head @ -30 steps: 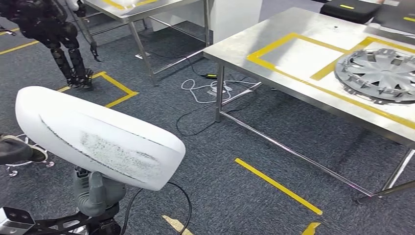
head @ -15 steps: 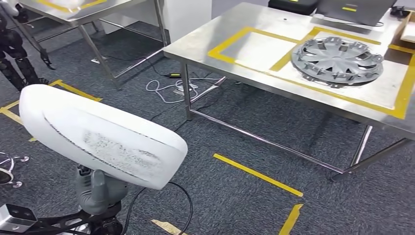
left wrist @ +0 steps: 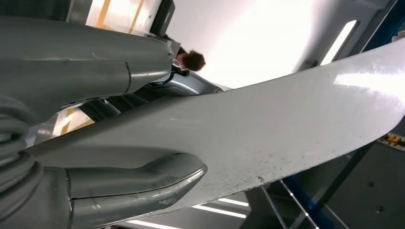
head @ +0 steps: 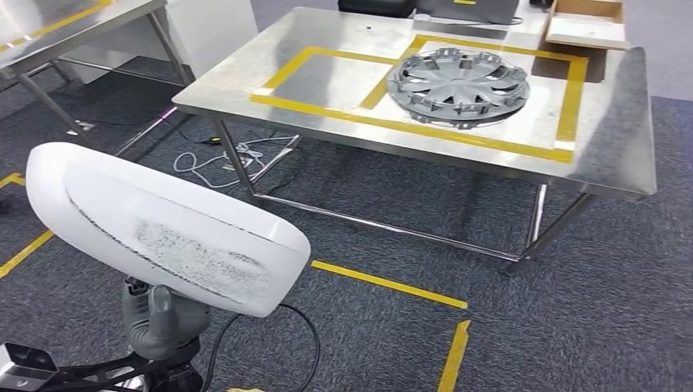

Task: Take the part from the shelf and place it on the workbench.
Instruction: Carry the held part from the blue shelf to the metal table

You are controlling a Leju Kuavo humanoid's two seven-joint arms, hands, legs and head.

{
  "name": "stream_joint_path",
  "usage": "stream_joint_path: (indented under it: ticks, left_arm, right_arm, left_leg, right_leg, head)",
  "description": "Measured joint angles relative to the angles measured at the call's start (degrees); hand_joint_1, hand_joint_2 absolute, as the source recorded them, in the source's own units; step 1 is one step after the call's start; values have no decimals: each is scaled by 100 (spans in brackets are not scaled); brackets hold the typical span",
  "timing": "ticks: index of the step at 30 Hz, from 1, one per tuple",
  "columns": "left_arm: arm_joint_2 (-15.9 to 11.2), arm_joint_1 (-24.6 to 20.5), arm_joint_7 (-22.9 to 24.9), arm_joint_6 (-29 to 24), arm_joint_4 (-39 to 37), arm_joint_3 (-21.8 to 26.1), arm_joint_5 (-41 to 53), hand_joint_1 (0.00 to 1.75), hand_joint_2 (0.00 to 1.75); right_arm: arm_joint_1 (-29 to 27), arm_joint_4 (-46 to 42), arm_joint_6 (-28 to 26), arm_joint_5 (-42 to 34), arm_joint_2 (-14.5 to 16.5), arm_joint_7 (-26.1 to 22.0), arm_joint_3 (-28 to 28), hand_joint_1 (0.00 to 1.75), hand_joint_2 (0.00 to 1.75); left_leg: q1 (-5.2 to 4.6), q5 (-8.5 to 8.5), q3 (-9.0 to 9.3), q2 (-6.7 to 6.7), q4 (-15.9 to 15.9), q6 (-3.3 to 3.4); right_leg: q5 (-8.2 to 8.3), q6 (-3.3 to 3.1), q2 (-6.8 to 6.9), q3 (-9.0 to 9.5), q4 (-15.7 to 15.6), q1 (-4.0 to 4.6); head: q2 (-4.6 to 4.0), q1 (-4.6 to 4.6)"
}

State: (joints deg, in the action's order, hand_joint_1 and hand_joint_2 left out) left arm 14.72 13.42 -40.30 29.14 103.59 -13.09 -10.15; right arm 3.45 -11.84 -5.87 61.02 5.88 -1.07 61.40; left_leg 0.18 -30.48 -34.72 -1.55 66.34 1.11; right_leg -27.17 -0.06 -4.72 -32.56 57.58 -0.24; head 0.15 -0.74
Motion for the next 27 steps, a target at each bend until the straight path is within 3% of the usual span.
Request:
stream_joint_path:
  ticks: [1,3,5,6,8,10,11,12,13,14,16,18,22,24,26,27]
  left_arm:
    - [1,0,0,0,1,0,1,175,175]
    - [1,-1,0,1,2,0,3,175,175]
    - [3,-4,0,2,2,-3,5,175,175]
    - [7,-6,0,2,2,-6,8,175,175]
    - [14,-7,0,3,1,-10,9,175,175]
    - [16,-5,0,4,0,-8,4,175,175]
    - [16,-5,0,3,-1,-5,0,175,175]
    - [16,-4,1,2,-2,-4,-3,175,175]
    - [15,-5,1,1,-2,-4,-4,175,175]
    - [15,-5,1,0,-3,-3,-6,175,175]
    - [16,-5,0,1,-3,-3,-13,175,175]
    - [15,-6,0,6,-3,-3,-20,175,175]
    - [14,-7,0,35,-3,-1,-43,175,175]
    - [14,-6,0,54,-3,6,-50,175,175]
    - [14,-5,0,64,-3,18,-51,175,175]
    - [14,-4,0,66,-3,22,-51,175,175]
  right_arm:
    - [1,0,-1,2,6,5,0,0,175]
    - [6,0,-4,2,18,5,0,0,175]
    - [-7,-1,-8,9,20,5,0,0,175]
    - [-21,-1,-10,18,18,7,0,0,175]
    - [-30,-1,-15,54,13,25,0,0,175]
    - [-12,-1,-16,85,13,60,-1,0,175]
    - [-4,-1,-17,94,15,74,-2,0,175]
    - [-2,-1,-23,95,16,84,-2,0,175]
    - [-5,-1,-29,95,18,89,-1,0,175]
    - [-9,-1,-34,95,17,93,-1,0,175]
    - [-6,-1,-36,94,16,102,0,0,175]
    - [11,-1,-22,96,17,113,0,0,175]
    - [-3,-1,25,111,17,145,1,0,175]
    - [-1,-2,33,121,14,151,2,0,175]
    - [7,-3,33,124,13,157,2,0,175]
    - [8,-3,34,125,13,161,2,0,175]
  left_leg:
    - [-5,169,137,-145,-373,54]
    - [-20,264,275,-328,-760,88]
    - [-23,257,304,-251,-836,68]
    - [-11,277,320,-190,-878,70]
    - [26,318,346,-62,-957,83]
    - [26,324,344,66,-969,97]
    - [25,322,340,126,-967,98]
    - [26,318,340,175,-965,95]
    - [30,312,341,207,-962,89]
    - [38,305,345,227,-957,76]
    - [41,279,353,244,-934,26]
    - [23,257,352,250,-901,-43]
    - [37,178,321,243,-792,-150]
    - [46,-121,107,230,-286,-191]
    - [45,-455,-256,225,497,-201]
    - [45,-511,-382,224,749,-195]
  right_leg:
    - [0,8,-79,-7,9,7]
    - [12,52,-206,-55,21,-7]
    - [35,130,-320,-109,2,-23]
    - [21,161,-299,-134,10,-24]
    - [-176,210,-33,-299,284,-4]
    - [-554,260,304,-636,993,-13]
    - [-691,289,381,-797,1343,-29]
    - [-729,317,417,-873,1534,-50]
    - [-659,343,434,-838,1506,-71]
    - [-505,363,448,-688,1261,-91]
    - [-197,388,484,-230,473,-116]
    - [-99,333,493,48,13,-115]
    - [-102,165,478,81,-14,-102]
    - [-98,96,476,92,-23,-109]
    - [-106,59,470,94,-22,-92]
    - [-110,51,463,99,-21,-82]
  head:
    - [0,-2]
    - [1,-2]
    - [1,5]
    - [1,4]
    - [1,-25]
    - [1,-50]
    - [1,-49]
    - [1,-49]
    - [1,-49]
    - [1,-50]
    - [1,-54]
    - [0,-41]
    - [1,-16]
    - [1,0]
    - [0,9]
    - [0,9]
